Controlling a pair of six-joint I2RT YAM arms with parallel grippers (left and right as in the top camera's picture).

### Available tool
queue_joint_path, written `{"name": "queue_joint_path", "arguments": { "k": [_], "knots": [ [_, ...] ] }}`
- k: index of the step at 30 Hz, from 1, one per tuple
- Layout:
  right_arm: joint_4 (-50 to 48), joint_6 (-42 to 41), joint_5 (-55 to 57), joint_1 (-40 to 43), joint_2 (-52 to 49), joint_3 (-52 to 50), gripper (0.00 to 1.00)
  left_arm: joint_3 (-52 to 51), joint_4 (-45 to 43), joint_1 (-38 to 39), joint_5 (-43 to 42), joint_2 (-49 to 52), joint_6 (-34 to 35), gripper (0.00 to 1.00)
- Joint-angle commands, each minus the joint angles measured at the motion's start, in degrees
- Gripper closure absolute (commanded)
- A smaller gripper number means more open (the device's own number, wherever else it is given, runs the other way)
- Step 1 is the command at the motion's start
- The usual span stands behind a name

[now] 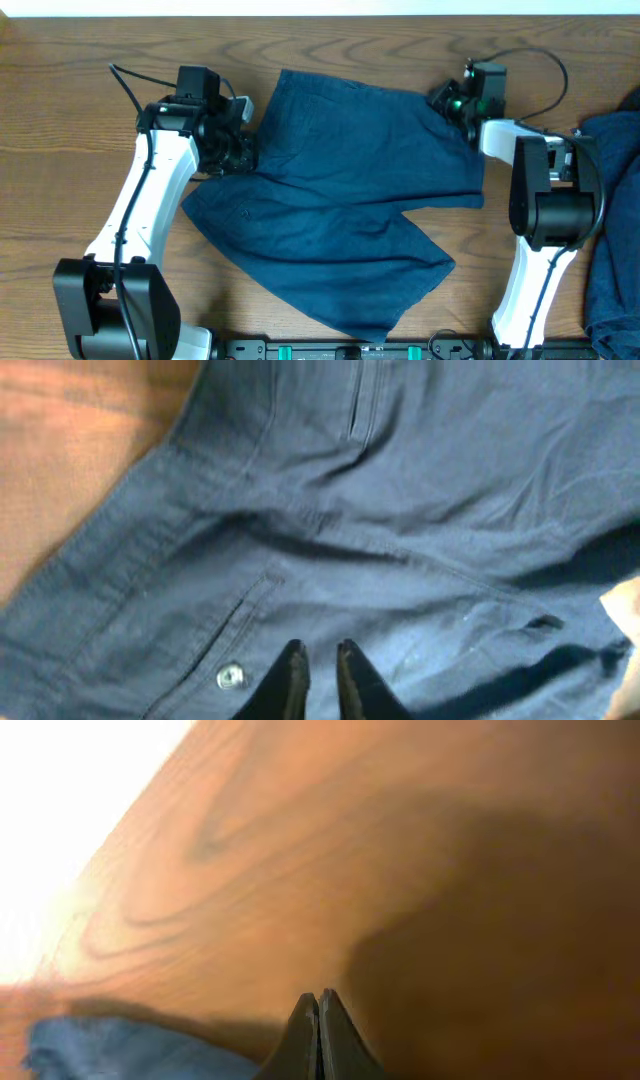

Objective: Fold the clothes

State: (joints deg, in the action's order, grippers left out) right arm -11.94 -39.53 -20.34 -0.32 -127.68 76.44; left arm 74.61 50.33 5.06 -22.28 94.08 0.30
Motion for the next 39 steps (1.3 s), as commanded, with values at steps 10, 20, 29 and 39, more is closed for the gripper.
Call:
{"name": "queue_joint_path", "arguments": {
  "k": [10, 20, 29, 39],
  "knots": [
    [40.1, 21.9, -6.8, 4.8, 19.8, 16.1, 0.94, 0.7, -13.5, 4.0, 2.0, 5.2, -7.6, 0.83],
    [72.0, 24.4, -3.4, 2.5, 36.5, 16.1, 0.92, 0.7, -32.1, 4.5, 2.2, 20.8, -8.7, 0.94],
    [79.2, 24.3, 8.3, -2.8, 36.2, 12.3, 0.90, 0.7, -31.1, 2.8, 25.0, 26.9, -2.0, 0.94],
    [52.5, 20.7, 9.1, -5.8, 34.8, -9.8, 0.70, 0.7, -25.0, -8.5, 21.8, 26.4, 1.2, 0.94]
  ]
}}
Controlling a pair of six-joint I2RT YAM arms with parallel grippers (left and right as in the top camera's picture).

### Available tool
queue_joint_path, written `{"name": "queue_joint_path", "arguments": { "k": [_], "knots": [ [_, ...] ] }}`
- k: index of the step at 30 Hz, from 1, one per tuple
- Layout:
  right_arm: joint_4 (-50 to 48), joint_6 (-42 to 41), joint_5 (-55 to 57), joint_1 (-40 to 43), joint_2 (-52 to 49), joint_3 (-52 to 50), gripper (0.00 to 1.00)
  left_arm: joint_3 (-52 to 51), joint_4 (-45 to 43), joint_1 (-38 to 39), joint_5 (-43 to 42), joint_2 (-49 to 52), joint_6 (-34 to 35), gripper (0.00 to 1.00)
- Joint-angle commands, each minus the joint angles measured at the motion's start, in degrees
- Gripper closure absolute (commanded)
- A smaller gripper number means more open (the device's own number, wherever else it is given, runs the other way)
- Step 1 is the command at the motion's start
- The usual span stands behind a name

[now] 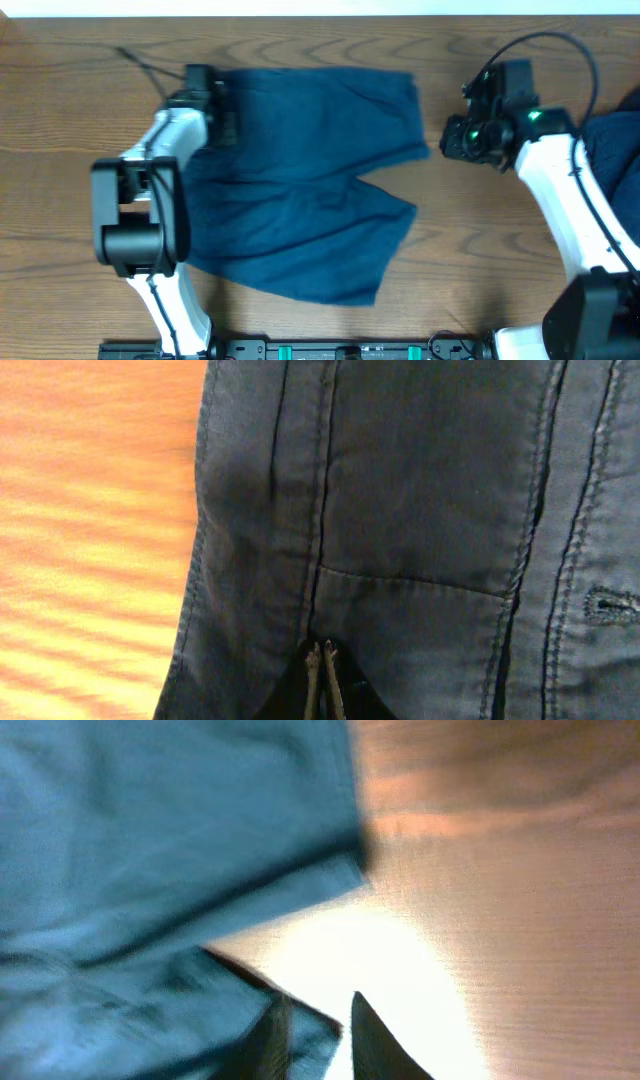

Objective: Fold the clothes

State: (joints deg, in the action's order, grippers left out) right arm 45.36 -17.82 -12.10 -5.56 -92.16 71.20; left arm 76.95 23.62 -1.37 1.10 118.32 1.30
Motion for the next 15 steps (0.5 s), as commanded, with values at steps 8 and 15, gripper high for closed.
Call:
{"name": "queue_joint_path", "arguments": {
  "k": [8, 15],
  "knots": [
    [-32.0, -3.1, -7.0, -1.1, -5.9, -16.1, 0.47, -1.6, 2.3, 0.5, -1.6, 1.9, 0.2, 0.94],
    [-43.5, -10.6, -9.3, -2.8, -16.7, -16.4, 0.44, -1.6, 5.4, 1.9, -1.6, -2.5, -1.2, 0.93]
  ]
}}
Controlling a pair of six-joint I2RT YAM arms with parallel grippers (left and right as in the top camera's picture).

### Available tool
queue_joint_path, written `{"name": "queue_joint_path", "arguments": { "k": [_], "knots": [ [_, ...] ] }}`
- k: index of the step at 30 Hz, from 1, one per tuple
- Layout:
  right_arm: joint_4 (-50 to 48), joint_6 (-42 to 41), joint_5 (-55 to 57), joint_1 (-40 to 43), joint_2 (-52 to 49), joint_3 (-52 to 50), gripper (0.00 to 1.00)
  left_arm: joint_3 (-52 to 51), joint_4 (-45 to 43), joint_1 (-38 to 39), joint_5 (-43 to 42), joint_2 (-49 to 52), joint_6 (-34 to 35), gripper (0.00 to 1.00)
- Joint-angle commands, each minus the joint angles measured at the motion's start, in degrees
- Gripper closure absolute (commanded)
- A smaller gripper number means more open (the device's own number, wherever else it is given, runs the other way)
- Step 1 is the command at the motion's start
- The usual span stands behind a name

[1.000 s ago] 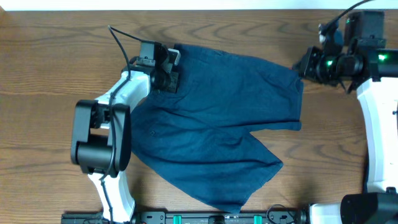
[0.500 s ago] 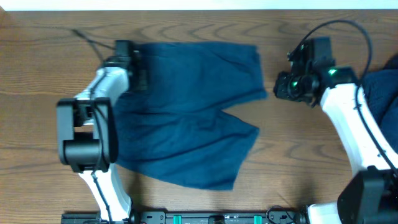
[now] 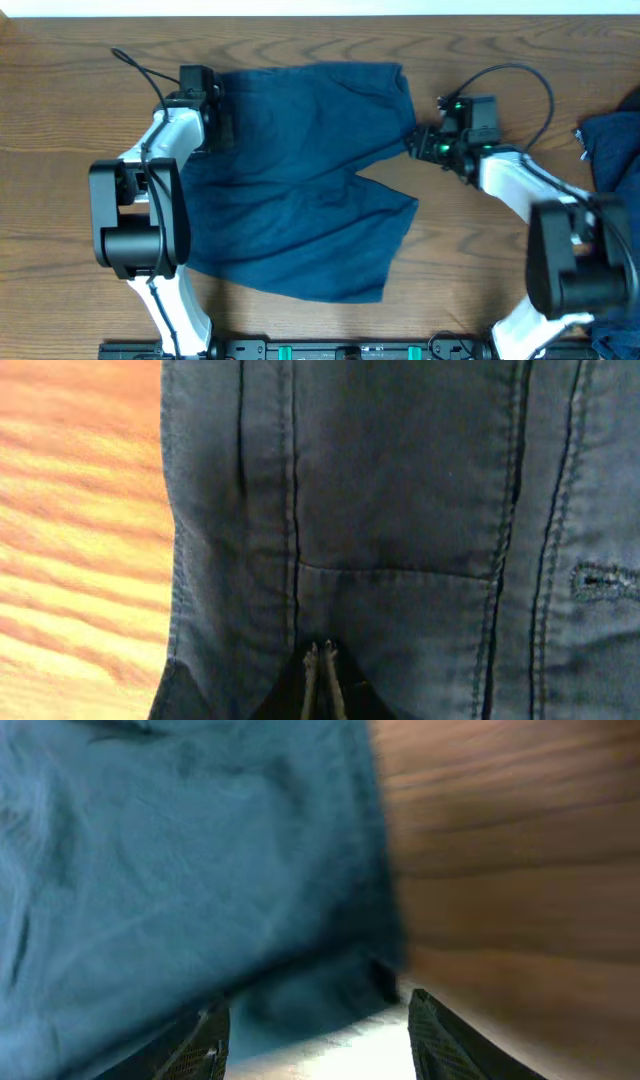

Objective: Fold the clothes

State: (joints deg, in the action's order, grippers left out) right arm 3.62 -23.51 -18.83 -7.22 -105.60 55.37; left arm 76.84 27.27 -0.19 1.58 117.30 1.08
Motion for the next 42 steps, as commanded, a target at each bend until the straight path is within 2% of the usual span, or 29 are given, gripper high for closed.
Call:
{"name": "queue_joint_path", "arguments": {
  "k": [1, 2, 3, 4, 8, 12, 13, 15, 16, 17, 18, 19, 20, 21, 24, 27, 31, 36, 42],
  "knots": [
    [-3.4, -5.9, -4.0, -1.1, -4.5, -0.6, 0.52, -1.5, 2.4, 0.7, -2.1, -2.7, -1.0, 0.92],
    [-4.5, -6.4, -5.3, -1.1, -5.3, -0.5, 0.75, -1.5, 3.1, 0.7, -2.1, -3.8, -1.0, 0.91],
    [-4.3, -6.7, -6.6, -0.9, -5.6, -0.4, 0.91, -1.5, 3.7, 0.7, -2.0, -4.9, -1.1, 0.91],
    [-2.8, -6.7, -6.9, -0.6, -5.4, -0.2, 0.99, -1.5, 4.4, 0.7, -2.0, -6.2, -1.5, 0.91],
    [9.1, -3.7, -0.5, 1.8, -1.3, 0.9, 0.99, -1.5, 5.3, 0.7, -1.8, -8.5, -3.0, 0.91],
    [25.5, 3.5, 10.8, 5.4, 4.9, 3.1, 0.99, -1.5, 5.7, 0.7, -1.0, -8.6, -3.0, 0.91],
    [28.1, 5.1, 13.1, 6.3, 6.6, 3.3, 0.96, -1.5, 5.7, 0.8, -1.0, -8.6, -3.0, 0.91],
    [30.0, 9.2, 14.1, 7.6, 9.4, 3.4, 0.58, -1.5, 5.7, 0.8, -1.3, -8.6, -2.9, 0.91],
    [30.3, 11.0, 13.9, 8.2, 10.8, 3.4, 0.46, -1.5, 5.8, 0.9, -2.0, -8.6, -3.0, 0.91],
    [30.3, 11.9, 13.9, 8.9, 12.7, 3.4, 0.36, -1.5, 6.0, 0.9, -3.6, -8.6, -3.0, 0.90],
    [30.1, 12.0, 13.9, 9.3, 14.0, 3.6, 0.34, -1.5, 6.2, 1.0, -5.3, -8.6, -3.0, 0.90],
    [29.1, 12.0, 13.9, 10.1, 15.8, 3.8, 0.38, -1.5, 6.6, 1.2, -7.9, -8.6, -3.0, 0.91],
    [27.6, 11.6, 13.7, 10.8, 17.5, 4.0, 0.47, -1.5, 7.0, 1.5, -10.2, -8.6, -3.0, 0.90],
    [25.6, 11.3, 12.8, 11.6, 19.1, 4.2, 0.52, -1.5, 7.5, 1.9, -12.7, -8.6, -2.9, 0.90],
    [19.3, 7.9, 9.8, 13.2, 20.9, 4.3, 0.51, -1.5, 8.3, 3.5, -15.9, -8.6, -2.9, 0.91],
    [14.5, 6.3, 8.7, 13.1, 18.9, 4.2, 0.45, -1.5, 8.7, 5.7, -16.1, -8.6, -3.0, 0.90],
    [7.9, 3.3, 6.4, 12.1, 11.7, 4.2, 0.45, -1.7, 9.4, 8.3, -15.4, -8.6, -3.0, 0.89],
    [-1.4, -5.7, 3.5, 11.8, 1.3, 5.0, 0.51, -3.7, 9.6, 9.2, -14.8, -8.5, -3.0, 0.89],
    [-2.6, -10.1, -2.9, 11.8, -8.5, 12.9, 0.53, -5.4, 9.7, 9.2, -14.8, -8.3, -3.0, 0.89]
  ]
}}
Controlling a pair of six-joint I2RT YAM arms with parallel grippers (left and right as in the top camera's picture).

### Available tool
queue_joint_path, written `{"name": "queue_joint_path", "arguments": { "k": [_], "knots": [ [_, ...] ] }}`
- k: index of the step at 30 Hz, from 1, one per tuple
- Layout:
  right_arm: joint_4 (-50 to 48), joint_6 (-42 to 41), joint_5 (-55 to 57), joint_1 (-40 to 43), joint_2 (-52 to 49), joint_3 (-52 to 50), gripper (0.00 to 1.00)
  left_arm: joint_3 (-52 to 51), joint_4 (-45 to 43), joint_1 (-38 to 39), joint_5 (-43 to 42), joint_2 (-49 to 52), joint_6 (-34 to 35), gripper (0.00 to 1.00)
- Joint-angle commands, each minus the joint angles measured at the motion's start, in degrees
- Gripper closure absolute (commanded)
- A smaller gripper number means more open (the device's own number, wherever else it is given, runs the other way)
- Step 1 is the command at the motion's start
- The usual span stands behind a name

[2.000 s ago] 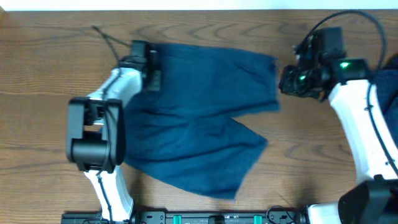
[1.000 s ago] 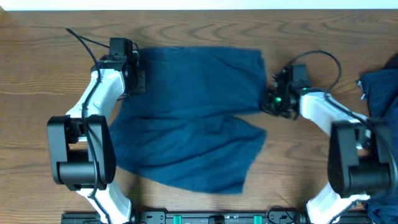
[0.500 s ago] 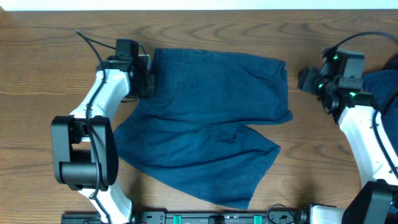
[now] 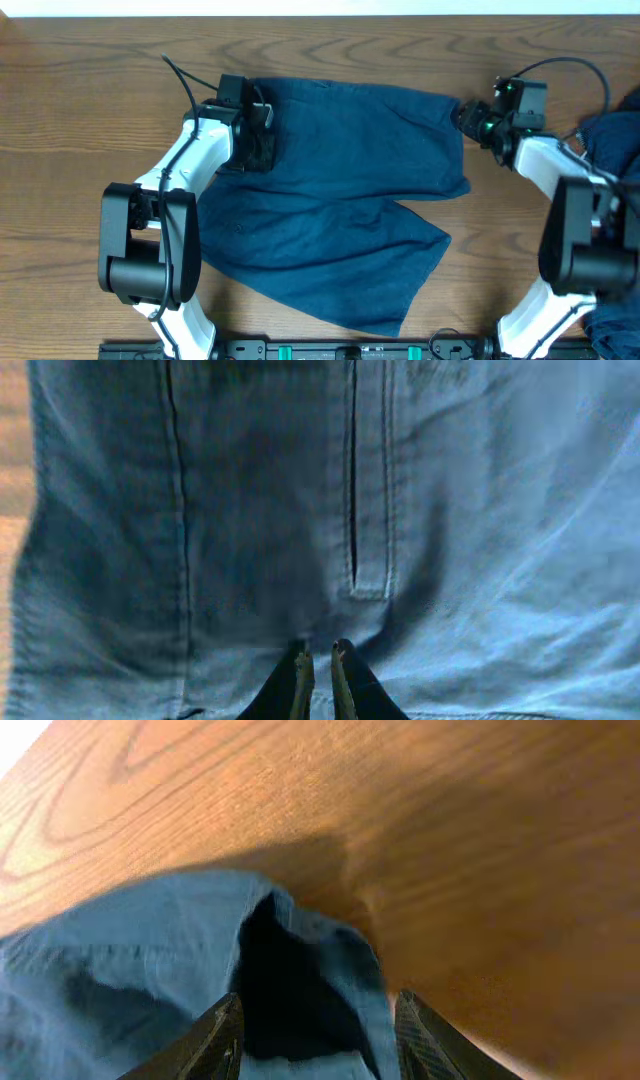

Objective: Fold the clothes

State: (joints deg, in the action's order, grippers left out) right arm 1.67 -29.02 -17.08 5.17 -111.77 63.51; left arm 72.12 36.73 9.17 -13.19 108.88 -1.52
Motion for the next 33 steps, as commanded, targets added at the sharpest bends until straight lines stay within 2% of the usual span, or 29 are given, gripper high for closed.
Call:
{"name": "queue_joint_path", "arguments": {
  "k": [1, 7, 8, 10, 14, 21, 27, 33],
  "knots": [
    [-0.7, -5.9, -5.3, -0.7, -3.8, 6.1, 0.54, -0.7, 0.3, -0.1, 0.0, 0.2, -0.4, 0.89],
    [-3.0, -8.7, -8.8, -0.7, -8.1, 9.7, 0.65, -0.7, 0.5, -0.1, 0.2, 0.4, -0.4, 0.88],
    [-3.3, -9.0, -8.9, -0.7, -8.2, 9.7, 0.64, -0.8, 0.5, -0.1, 0.2, 0.5, -0.4, 0.87],
    [-3.1, -10.2, -9.4, -0.7, -8.4, 9.7, 0.57, -1.1, 0.5, -0.1, 0.3, 0.6, -0.4, 0.87],
    [-2.1, -10.1, -10.2, -0.7, -8.4, 9.7, 0.55, -2.0, 0.3, -0.1, 0.4, 0.6, -0.4, 0.87],
    [1.8, -11.1, -11.5, -0.4, -8.4, 9.7, 0.58, -3.3, -0.1, -0.1, 0.3, 0.6, -0.4, 0.86],
    [3.0, -7.1, -17.6, 3.3, -6.8, 11.0, 0.63, -3.3, -0.1, -0.1, 0.4, 0.7, -0.4, 0.85],
    [7.2, -7.1, -18.2, 3.5, -6.9, 11.3, 0.62, -3.3, -1.2, -0.1, 0.4, 0.7, -0.4, 0.85]
  ]
}}
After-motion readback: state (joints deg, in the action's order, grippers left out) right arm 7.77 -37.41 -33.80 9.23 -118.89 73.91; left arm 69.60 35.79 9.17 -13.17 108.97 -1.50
